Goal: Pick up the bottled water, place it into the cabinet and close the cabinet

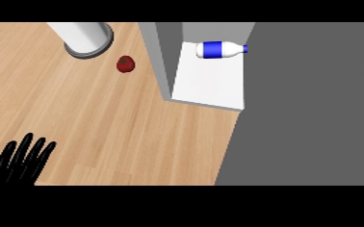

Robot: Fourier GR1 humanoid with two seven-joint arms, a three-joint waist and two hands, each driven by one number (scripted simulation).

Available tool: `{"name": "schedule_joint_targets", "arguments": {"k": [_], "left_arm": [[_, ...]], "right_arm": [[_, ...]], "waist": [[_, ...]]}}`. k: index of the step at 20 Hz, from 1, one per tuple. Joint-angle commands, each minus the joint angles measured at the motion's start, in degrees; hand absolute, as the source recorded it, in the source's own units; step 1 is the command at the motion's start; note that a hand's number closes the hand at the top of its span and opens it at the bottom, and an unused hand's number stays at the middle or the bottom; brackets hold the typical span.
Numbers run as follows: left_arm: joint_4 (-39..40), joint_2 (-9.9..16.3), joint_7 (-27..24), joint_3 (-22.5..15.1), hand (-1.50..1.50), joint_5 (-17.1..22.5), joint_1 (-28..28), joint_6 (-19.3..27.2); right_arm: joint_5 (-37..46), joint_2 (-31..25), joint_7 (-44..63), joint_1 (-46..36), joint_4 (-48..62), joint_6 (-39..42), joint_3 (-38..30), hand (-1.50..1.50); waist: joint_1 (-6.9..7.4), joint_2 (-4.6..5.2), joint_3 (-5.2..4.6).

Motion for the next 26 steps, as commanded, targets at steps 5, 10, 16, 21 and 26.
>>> {"name": "schedule_joint_targets", "arguments": {"k": [5,10,16,21,26], "left_arm": [[0.60,2.32,-0.55,2.25,-1.50,1.11,0.18,-3.04],[0.30,3.12,0.02,2.64,-1.50,0.89,-0.03,-3.70],[1.94,4.00,0.93,4.49,-1.50,2.86,-0.72,-4.79],[1.85,5.07,0.19,5.67,-1.50,2.70,0.09,-6.14],[1.89,4.85,1.03,6.05,-1.50,3.33,-0.02,-6.01]], "right_arm": [[-1.02,3.78,12.63,-11.25,1.90,2.32,7.02,1.50],[-4.47,8.18,17.70,-16.23,5.24,0.72,6.15,1.50],[-9.01,14.87,22.28,-20.60,8.75,-1.97,4.23,1.50],[-15.09,20.49,26.41,-23.90,13.27,-3.12,2.99,1.50],[-23.70,24.76,28.01,-28.49,18.70,-1.74,-0.38,1.50]], "waist": [[2.00,0.69,-0.26],[2.73,1.11,-0.20],[2.22,1.70,-0.21],[2.68,1.46,-0.01],[2.64,1.88,0.23]]}}
